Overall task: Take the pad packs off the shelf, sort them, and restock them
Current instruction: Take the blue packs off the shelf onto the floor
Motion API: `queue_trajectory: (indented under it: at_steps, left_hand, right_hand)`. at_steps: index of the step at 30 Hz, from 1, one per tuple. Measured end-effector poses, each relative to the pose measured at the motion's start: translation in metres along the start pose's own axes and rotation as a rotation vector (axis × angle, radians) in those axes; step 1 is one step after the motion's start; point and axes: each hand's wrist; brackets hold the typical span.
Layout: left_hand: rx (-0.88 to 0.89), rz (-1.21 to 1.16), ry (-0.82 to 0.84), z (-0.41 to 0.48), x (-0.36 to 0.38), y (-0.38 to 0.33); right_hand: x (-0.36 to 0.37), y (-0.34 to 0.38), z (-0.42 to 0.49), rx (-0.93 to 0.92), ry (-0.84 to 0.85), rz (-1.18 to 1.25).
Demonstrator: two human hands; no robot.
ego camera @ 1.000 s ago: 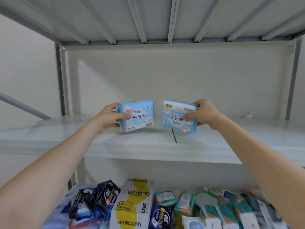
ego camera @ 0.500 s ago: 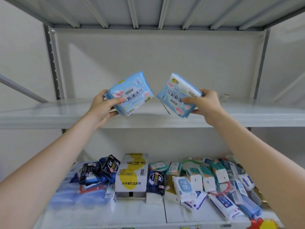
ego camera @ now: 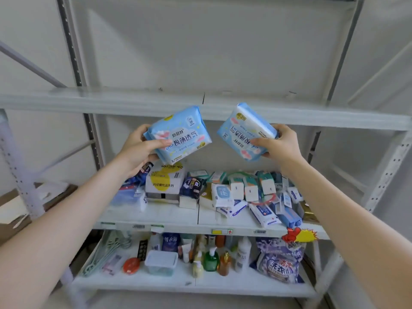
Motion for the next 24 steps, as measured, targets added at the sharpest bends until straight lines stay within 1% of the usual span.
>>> queue_trajectory:
  at_steps: [4,11,16,19,24]
  left_hand:
    - [-0.127,0.005,0.010,-0.057,0.029,0.053]
    - [-0.329,0.018,0.043,-0.136,0.057,0.145]
    - [-0.482,0.125,0.040,-0.191,0.068,0.215]
    - [-0.554,0.176,0.087,-0.216,0.068,0.254]
    - [-0.615,0.307,0.115,-0.249,0.069,0.314]
  right_hand:
    - [-0.035,-0.052,-0.051,0.098,0.039,-0.090]
    - [-0.073,-0.144,-0.134,0.240,0.057,-0.135]
    - [-0.091,-0.212,-0.195,0.352,0.071,-0.166]
    - [-0.100,-0.251,-0.229,0.434,0.075,-0.188]
    - [-0.113,-0.308,-0.278,0.573,0.086,-0.220]
Point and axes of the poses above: each hand's wrist, its own z-axis towards the middle knuckle, its own x-axis out of the palm, y = z × x, and after that the axes turned 2 degrees about -x, right-handed
